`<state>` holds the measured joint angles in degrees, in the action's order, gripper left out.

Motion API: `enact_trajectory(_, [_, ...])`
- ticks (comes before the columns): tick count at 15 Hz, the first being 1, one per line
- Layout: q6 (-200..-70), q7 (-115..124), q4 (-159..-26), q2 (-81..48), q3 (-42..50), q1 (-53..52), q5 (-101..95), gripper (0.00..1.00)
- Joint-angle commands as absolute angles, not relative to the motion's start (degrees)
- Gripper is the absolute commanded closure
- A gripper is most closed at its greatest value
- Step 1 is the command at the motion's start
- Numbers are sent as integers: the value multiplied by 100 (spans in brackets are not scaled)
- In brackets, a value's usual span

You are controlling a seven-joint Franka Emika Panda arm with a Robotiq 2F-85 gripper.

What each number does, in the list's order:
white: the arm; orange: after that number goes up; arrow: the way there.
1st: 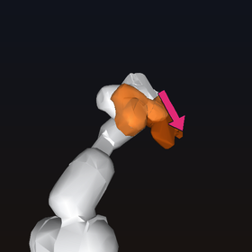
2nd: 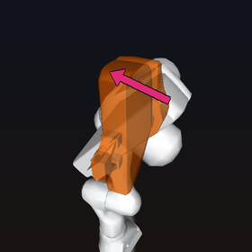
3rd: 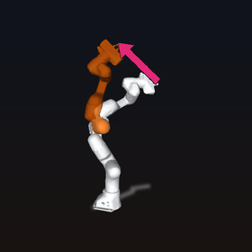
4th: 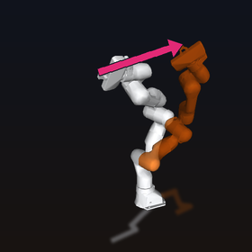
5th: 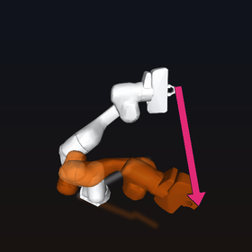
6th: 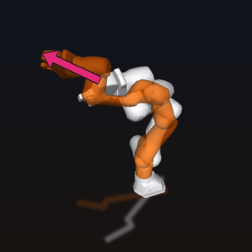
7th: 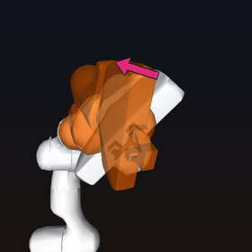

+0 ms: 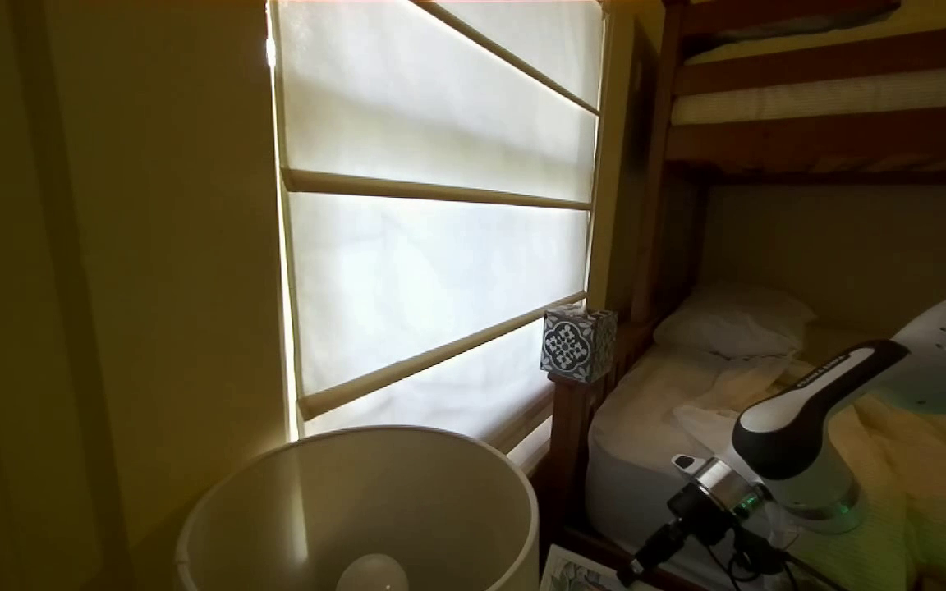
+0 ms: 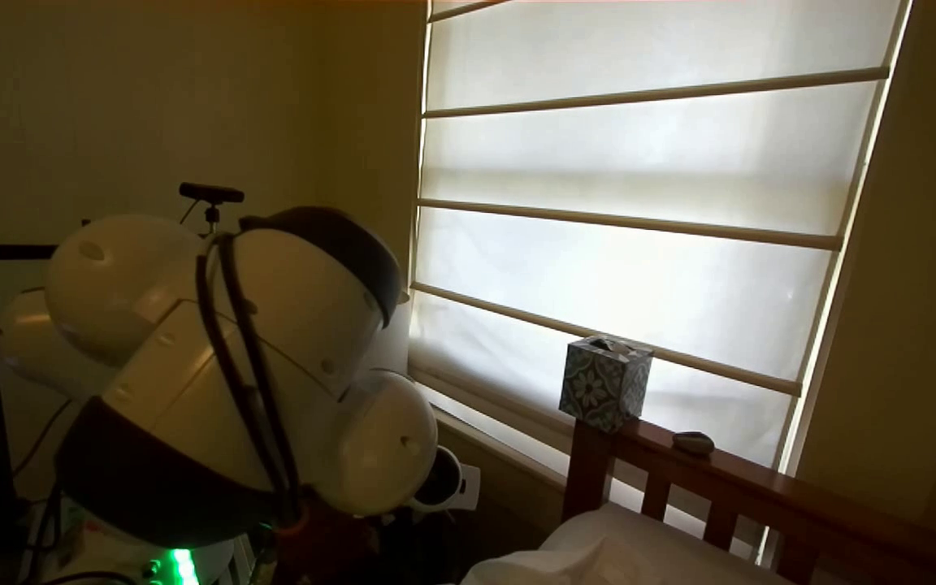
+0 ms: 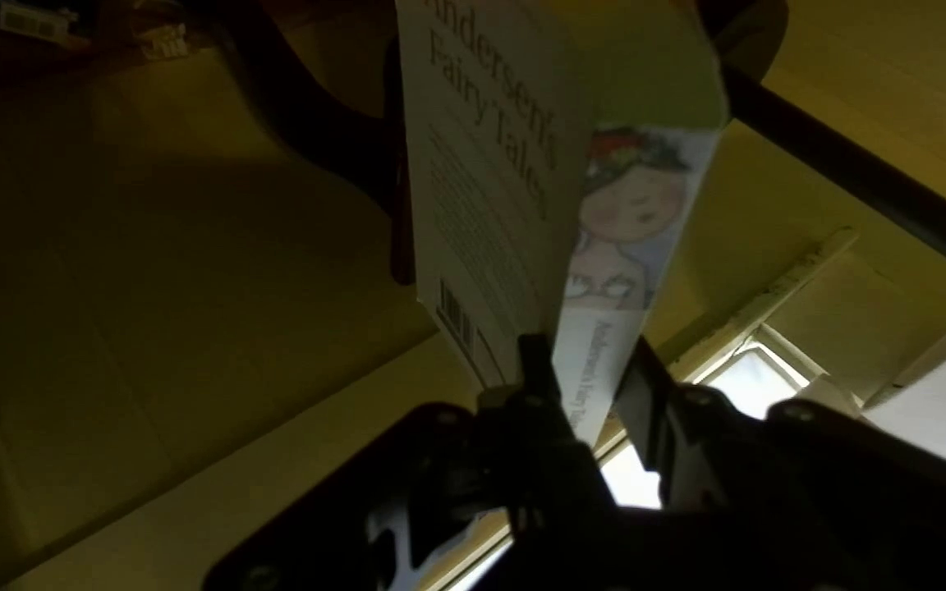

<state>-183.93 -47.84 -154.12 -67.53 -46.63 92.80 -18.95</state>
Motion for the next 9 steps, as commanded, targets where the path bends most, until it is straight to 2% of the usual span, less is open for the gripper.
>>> enact_trajectory(1, [-18632, -4611, -15732, -6831, -4918, 9736, -2318, 94])
enact_trajectory(4, [-19170, -4513, -16113, -6949, -5164, 10185, -2558, 94])
enact_trajectory(5, [-19223, -4452, -15743, -7275, -5180, 10056, -2609, 94])
enact_trajectory(9, [-19978, -4122, -15794, -7621, -5179, 10082, -2968, 94])
